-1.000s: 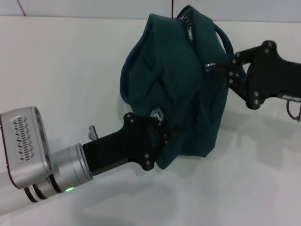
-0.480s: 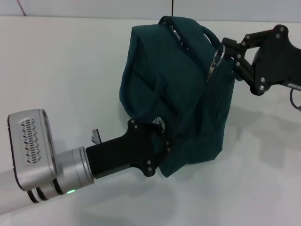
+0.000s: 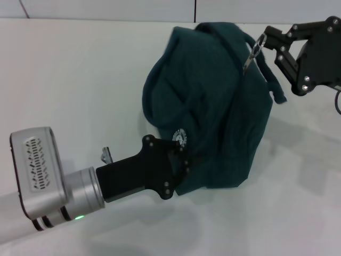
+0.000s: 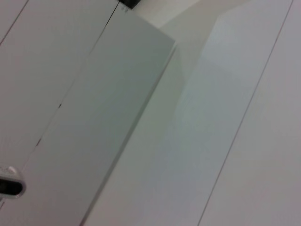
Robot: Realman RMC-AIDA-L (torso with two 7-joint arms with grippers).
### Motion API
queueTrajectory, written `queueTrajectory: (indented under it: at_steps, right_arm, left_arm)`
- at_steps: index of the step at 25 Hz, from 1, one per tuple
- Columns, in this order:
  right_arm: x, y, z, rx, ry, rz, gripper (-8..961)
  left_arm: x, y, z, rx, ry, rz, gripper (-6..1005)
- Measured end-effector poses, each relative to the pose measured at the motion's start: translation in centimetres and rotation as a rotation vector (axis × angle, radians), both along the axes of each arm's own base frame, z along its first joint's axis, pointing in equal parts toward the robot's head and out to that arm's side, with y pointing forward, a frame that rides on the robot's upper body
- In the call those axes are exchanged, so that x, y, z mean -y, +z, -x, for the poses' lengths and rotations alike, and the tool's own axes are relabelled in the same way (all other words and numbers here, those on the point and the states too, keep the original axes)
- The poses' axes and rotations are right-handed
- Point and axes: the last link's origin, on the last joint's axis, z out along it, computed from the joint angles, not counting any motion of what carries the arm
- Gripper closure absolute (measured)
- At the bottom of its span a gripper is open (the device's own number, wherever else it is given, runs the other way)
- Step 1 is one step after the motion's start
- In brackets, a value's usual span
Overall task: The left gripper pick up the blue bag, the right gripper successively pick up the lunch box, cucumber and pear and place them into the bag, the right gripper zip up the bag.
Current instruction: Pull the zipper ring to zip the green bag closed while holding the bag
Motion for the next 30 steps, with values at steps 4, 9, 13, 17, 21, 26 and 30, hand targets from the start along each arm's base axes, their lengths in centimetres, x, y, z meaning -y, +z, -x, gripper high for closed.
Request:
queueTrajectory:
  at_steps: [4, 9, 13, 17, 21, 26, 30]
  right_arm:
    - [0.4, -0.2, 0.3, -0.020, 0.038, -0.038, 933]
    - [0.9, -1.1, 0.8, 0.003, 0.088, -0.056, 933]
    - [0.9, -1.4, 1.2, 0.005, 0.101, -0.048, 935]
    - [0.9, -1.5, 1.1, 0.009, 0.097, -0.046, 936]
    - [0.9, -1.6, 1.1, 0.013, 0.097, -0.043, 937]
    - [1.1, -1.5, 0.9, 0.008, 0.092, -0.042, 937]
    - [1.1, -1.5, 0.7, 0.001, 0.081, -0.037, 936]
  left_arm:
    - [0.2, 0.6, 0.8, 0.021, 0.050, -0.064, 933]
    - [0.2, 1.5, 1.4, 0.075, 0.123, -0.137, 929]
    - [0.5, 2.1, 1.6, 0.116, 0.151, -0.170, 925]
    - [1.0, 2.7, 1.2, 0.166, 0.127, -0.177, 855]
    - [1.5, 3.3, 0.5, 0.227, 0.087, -0.174, 718]
    - [0.6, 3.5, -0.4, 0.263, 0.074, -0.151, 510]
    - [-0.4, 3.4, -1.1, 0.270, 0.072, -0.123, 355]
